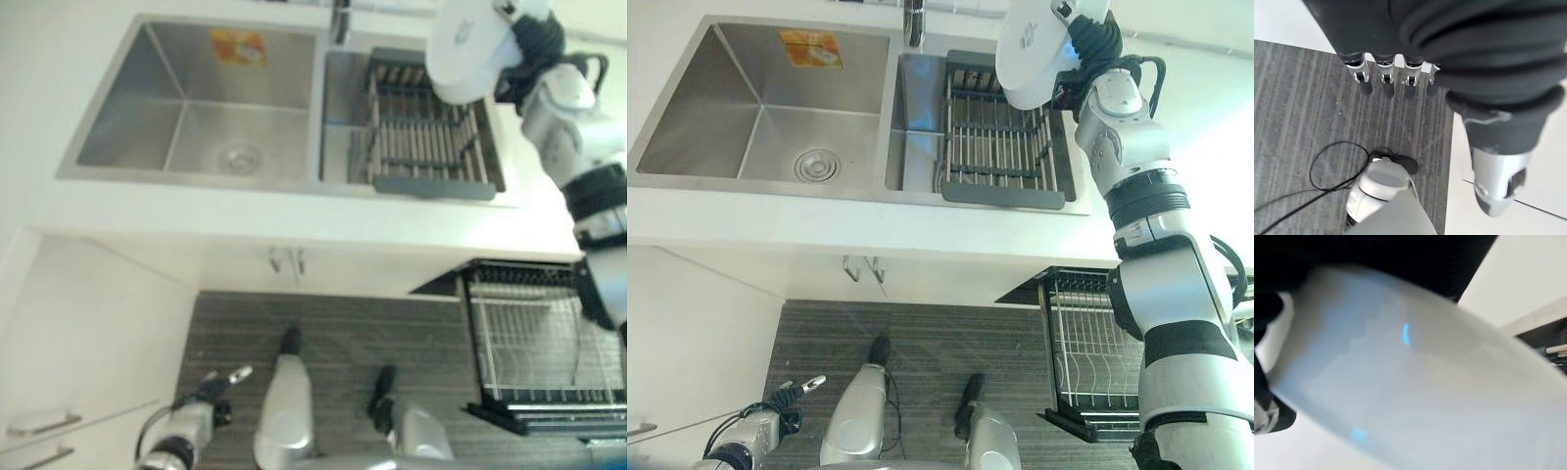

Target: Place the dishes in the dishwasher.

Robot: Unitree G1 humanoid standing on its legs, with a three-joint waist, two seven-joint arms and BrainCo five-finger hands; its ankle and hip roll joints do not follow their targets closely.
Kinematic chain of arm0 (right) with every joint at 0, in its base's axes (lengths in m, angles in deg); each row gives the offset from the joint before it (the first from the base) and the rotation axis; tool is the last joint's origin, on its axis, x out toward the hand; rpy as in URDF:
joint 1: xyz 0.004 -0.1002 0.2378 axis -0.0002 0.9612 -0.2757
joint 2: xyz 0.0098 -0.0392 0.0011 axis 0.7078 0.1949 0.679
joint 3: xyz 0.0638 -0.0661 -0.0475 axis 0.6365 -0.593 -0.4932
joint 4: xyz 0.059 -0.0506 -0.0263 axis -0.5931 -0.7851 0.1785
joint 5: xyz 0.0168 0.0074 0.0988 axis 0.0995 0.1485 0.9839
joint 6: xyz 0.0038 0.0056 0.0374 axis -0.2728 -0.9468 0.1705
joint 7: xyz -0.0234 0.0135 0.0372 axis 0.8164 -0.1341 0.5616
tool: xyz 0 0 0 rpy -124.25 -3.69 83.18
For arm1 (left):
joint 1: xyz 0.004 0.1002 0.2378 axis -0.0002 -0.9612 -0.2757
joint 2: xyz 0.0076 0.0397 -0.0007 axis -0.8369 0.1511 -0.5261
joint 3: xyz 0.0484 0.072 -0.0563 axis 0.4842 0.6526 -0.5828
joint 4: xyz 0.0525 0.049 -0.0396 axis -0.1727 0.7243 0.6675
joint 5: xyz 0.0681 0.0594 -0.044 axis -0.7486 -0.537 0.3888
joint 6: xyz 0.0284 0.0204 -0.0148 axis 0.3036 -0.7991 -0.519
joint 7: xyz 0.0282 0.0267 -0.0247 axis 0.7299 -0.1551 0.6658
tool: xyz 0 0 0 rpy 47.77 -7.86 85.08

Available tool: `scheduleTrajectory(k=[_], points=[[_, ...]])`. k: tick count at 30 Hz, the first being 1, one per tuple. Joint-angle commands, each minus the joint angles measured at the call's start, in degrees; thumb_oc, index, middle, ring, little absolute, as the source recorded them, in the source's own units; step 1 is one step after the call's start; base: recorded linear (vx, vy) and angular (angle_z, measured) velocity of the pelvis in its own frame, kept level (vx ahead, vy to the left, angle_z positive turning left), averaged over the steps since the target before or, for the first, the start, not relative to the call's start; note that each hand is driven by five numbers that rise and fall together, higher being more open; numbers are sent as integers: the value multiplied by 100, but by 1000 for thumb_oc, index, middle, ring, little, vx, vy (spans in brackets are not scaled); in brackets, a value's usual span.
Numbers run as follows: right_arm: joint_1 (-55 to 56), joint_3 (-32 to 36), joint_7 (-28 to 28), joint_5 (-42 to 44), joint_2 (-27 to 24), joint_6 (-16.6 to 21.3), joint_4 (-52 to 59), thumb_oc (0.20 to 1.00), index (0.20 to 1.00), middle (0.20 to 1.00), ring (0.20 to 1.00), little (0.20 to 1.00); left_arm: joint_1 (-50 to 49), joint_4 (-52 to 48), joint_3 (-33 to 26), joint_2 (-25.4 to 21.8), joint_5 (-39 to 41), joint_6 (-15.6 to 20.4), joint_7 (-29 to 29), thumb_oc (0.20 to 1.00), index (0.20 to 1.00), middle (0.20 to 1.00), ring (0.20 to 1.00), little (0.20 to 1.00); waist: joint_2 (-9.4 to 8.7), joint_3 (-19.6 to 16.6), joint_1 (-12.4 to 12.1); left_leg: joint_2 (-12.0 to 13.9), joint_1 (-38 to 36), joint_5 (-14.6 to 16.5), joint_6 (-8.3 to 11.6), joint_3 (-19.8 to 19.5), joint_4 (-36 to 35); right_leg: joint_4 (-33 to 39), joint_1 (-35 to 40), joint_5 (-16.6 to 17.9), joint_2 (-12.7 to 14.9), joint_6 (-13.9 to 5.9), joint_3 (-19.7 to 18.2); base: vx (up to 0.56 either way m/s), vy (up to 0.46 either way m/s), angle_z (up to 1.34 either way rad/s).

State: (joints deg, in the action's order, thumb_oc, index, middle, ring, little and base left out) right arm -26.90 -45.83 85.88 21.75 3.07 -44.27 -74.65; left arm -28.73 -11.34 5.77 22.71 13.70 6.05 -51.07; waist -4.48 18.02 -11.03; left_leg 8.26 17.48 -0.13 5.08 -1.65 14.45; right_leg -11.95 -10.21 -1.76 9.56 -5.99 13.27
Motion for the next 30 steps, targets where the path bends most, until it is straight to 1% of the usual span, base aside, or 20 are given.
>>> scheduleTrajectory(k=[1,3,4,5,7,8,10,11,12,14,15,17,19,21,23,24,25,26,28,30], points=[[22,183,172,249,-310,573,316,200,200,200,200,200,-163,331,345,-21,-247,239,-3,1000,1000,1000,1000,1000,127,-276,-20,277,-239,848,221,329,274,-524,-27,-652,156,-291,-201,58,36,-11],[158,294,256,210,-342,639,521,200,200,200,200,200,-220,347,333,14,-275,260,36,1000,1000,1000,1000,1000,95,-357,22,291,-324,873,214,356,274,-524,34,-673,142,-287,-224,53,17,-9],[315,425,402,192,-362,687,788,200,200,200,200,200,-275,383,312,57,-293,284,82,1000,1000,1000,1000,1000,68,-431,80,323,-431,926,221,397,274,-524,121,-724,122,-289,-242,30,7,-7],[385,494,444,203,-372,708,913,200,200,200,200,200,-289,390,304,72,-304,289,101,1000,1000,1000,1000,1000,50,-481,105,326,-412,891,214,403,274,-524,98,-699,115,-282,-255,43,1,-8],[755,755,641,251,-325,773,1516,200,200,200,200,200,-343,397,264,174,-352,300,179,1000,1000,1000,1000,1000,35,-603,203,354,-489,917,208,443,274,-524,147,-739,70,-266,-304,7,-2,-19],[1040,919,682,306,-282,753,1923,200,200,200,200,200,-377,384,230,218,-341,299,210,1000,1000,1000,1000,1000,42,-649,265,375,-536,931,208,457,274,-524,162,-758,45,-251,-329,-2,1,-16],[1631,1237,843,394,-161,847,2596,200,200,200,200,200,-454,374,166,310,-316,315,268,1000,1000,1000,1000,1000,63,-720,377,420,-610,946,208,488,274,-524,182,-787,6,-226,-379,-7,4,-5],[1980,1425,914,428,-60,941,2933,200,200,200,200,200,-488,355,102,366,-309,310,288,1000,1000,1000,1000,1000,92,-740,448,444,-650,955,208,502,274,-524,190,-804,-19,-207,-410,-19,-5,-3],[2620,1708,1008,340,171,1021,3539,200,200,200,200,200,-541,306,-8,442,-340,260,320,1000,1000,1000,1000,1000,122,-765,551,468,-703,969,205,516,274,-524,203,-826,-55,-185,-463,-43,-13,-5],[3290,1959,1179,148,478,1144,4066,200,200,200,200,200,-596,216,-95,539,-388,199,348,1000,1000,1000,1000,1000,181,-770,673,518,-741,963,211,539,274,-524,212,-850,-96,-156,-514,-65,-36,-19],[3801,2118,1185,38,759,1290,4301,200,200,200,200,200,-628,161,-150,648,-401,153,381,1000,1000,1000,1000,1000,248,-762,783,573,-793,937,216,575,274,-524,238,-865,-142,-122,-544,-56,-52,-29],[4458,2194,1147,-306,979,1290,4749,200,200,200,200,200,-734,-8,-230,759,-392,44,432,1000,1000,1000,1000,1000,321,-731,900,622,-930,832,272,602,274,-524,275,-883,-232,-41,-650,-42,-49,-24],[4674,2211,987,-303,1002,1286,4900,200,200,200,200,200,-807,-81,-254,804,-347,23,436,1000,1000,1000,1000,1000,316,-650,929,540,-1078,735,298,552,274,-524,300,-867,-263,23,-765,-7,-39,-45],[5052,2316,705,-225,1000,1308,5094,200,200,200,200,200,-961,-134,-332,882,-293,18,401,1000,1000,1000,1000,1000,227,-535,991,366,-1259,545,288,840,274,-524,444,-865,-204,76,-908,27,13,-64],[5294,2371,601,-122,1008,1414,5225,200,200,200,200,200,-1019,-221,-331,906,-318,-33,360,1000,1000,1000,1000,1000,229,-497,999,3,-1184,762,124,865,274,-524,497,-880,-169,39,-978,0,153,-37],[5390,2421,526,-68,1043,1484,5218,200,200,200,200,200,-1044,-191,-305,944,-354,-2,341,1000,1000,1000,1000,1000,293,-503,1037,-165,-1134,869,11,902,274,-524,503,-897,-207,15,-1023,10,205,-13],[5446,2458,518,-52,1071,1480,5237,200,200,200,200,200,-1034,-189,-264,952,-376,-14,344,1000,1000,1000,1000,1000,320,-519,1078,-174,-1121,889,-20,1011,274,-524,510,-903,-219,12,-1017,37,296,-5],[5535,2576,573,33,1078,1434,5255,200,200,200,200,200,-955,-156,-212,973,-390,-54,361,1000,1000,1000,1000,1000,339,-557,1141,-227,-1114,947,-58,1022,274,-524,521,-916,-236,31,-1034,42,263,2],[5595,2618,567,125,1137,1376,5286,200,200,200,200,200,-881,-133,-229,1010,-328,-91,404,1000,1000,1000,1000,1000,375,-605,1184,-385,-1157,1101,-145,869,274,-524,496,-916,-265,22,-1079,37,260,8],[5740,2681,561,156,1202,1330,5372,200,200,200,200,200,-828,-110,-247,1048,-274,-115,466,1000,1000,1000,1000,1000,389,-663,1254,-394,-1183,1171,-189,909,274,-524,497,-907,-265,-3,-1082,65,242,12]])
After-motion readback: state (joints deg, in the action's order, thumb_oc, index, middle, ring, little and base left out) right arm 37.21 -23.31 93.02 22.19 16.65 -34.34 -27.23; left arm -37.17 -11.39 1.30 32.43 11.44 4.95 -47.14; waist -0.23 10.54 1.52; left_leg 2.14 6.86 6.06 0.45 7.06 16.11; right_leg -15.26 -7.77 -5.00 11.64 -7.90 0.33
